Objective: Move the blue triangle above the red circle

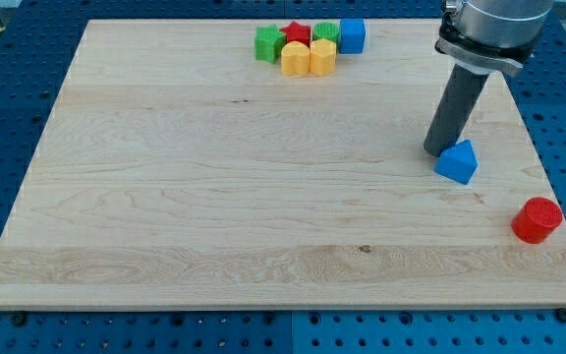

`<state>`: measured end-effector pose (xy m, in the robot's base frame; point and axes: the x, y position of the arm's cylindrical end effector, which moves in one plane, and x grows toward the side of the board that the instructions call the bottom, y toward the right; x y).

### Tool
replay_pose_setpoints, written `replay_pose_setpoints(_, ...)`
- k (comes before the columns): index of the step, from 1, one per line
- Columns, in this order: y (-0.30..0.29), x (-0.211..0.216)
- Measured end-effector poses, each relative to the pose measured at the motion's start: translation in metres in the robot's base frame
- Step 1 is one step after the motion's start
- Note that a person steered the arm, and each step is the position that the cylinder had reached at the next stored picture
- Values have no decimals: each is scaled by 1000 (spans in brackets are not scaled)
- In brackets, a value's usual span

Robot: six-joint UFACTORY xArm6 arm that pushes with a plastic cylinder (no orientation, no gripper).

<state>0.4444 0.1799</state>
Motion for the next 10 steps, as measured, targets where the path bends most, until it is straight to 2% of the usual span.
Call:
replay_pose_setpoints(2,-22,11)
replay_pose_setpoints(3,5,15)
replay_pose_setpoints(5,16,16)
replay_pose_setpoints(7,17,40)
replay_pose_setpoints(9,60,46)
replay_pose_setpoints(10,59,46)
